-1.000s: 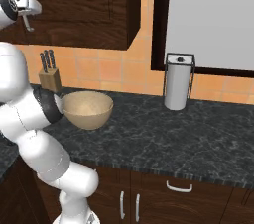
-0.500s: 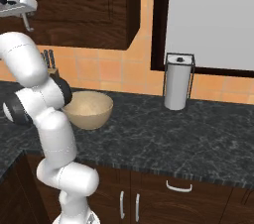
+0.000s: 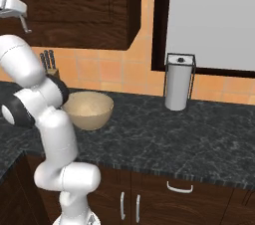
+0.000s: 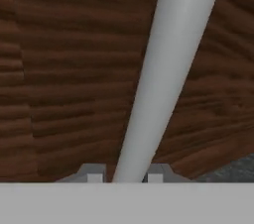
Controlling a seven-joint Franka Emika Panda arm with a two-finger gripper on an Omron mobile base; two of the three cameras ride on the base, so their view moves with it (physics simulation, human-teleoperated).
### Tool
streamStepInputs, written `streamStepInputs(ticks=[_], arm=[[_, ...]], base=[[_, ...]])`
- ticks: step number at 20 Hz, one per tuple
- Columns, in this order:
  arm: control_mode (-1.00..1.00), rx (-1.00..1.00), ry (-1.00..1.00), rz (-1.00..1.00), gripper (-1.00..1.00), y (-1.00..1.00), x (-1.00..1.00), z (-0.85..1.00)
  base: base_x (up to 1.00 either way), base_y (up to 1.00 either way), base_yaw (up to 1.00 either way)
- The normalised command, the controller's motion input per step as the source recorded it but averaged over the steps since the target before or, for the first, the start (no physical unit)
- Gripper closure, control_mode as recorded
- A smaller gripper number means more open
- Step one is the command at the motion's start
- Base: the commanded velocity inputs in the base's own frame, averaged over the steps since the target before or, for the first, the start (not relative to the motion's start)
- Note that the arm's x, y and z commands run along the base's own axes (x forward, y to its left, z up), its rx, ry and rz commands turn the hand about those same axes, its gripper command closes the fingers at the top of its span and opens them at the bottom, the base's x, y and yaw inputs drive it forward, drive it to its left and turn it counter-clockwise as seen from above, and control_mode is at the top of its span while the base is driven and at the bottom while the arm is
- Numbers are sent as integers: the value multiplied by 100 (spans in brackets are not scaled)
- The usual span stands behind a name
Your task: Open the cabinet, pick up the bread from the cabinet and place it in the basket. Then move the basket to the dining counter.
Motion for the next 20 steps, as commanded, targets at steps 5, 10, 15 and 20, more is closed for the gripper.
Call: streamStepInputs(ticks=[5, 10, 15, 20], arm=[[-100, 22, -34, 27, 100, -100, -40, -78], [-100, 17, -31, 23, 100, -100, -48, -52], [-100, 10, -26, 19, 100, -100, -66, -31], [-100, 11, -2, 7, 100, -100, -99, 0]], base=[[0, 0, 0], [0, 0, 0], [0, 0, 0], [0, 0, 0]])
